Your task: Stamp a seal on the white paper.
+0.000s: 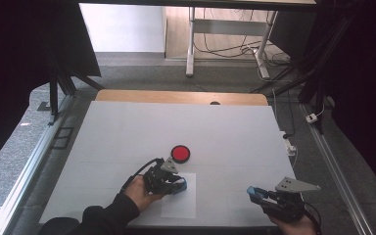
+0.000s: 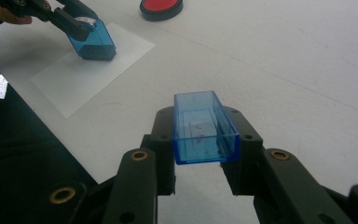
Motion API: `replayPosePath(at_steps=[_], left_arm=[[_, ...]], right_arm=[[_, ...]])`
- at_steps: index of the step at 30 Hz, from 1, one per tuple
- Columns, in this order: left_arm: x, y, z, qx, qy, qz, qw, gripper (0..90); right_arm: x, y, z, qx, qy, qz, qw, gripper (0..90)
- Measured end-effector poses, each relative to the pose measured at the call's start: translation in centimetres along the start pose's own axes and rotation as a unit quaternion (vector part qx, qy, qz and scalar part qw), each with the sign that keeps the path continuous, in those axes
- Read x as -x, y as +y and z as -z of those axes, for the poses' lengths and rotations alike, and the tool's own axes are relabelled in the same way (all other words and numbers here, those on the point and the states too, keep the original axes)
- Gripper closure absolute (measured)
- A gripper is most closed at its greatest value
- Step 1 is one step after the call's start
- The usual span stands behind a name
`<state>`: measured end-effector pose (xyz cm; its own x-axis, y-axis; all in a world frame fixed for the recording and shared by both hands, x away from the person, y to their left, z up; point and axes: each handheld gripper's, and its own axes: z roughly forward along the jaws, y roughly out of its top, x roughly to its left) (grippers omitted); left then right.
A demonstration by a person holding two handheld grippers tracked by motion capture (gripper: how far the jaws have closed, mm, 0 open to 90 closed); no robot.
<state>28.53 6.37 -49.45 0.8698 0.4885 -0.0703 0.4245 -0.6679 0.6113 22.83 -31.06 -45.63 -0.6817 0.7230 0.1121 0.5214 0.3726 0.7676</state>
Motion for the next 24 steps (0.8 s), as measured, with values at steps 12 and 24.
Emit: replayPosePath(at_steps=[12, 24], left_arm=[[-0.6, -0.2, -0.1, 0.006, -0.018, 0.022, 0.9996, 70.8], [-1.3, -0.4, -0.1, 0.015, -0.036, 0.044, 0.9983, 70.8]], right_arm=[[0.0, 0.0, -0.1, -0.001, 0.001, 0.001, 1.0, 67.8], [0.0, 0.0, -0.1, -0.005, 0.0, 0.001, 1.0, 67.8]])
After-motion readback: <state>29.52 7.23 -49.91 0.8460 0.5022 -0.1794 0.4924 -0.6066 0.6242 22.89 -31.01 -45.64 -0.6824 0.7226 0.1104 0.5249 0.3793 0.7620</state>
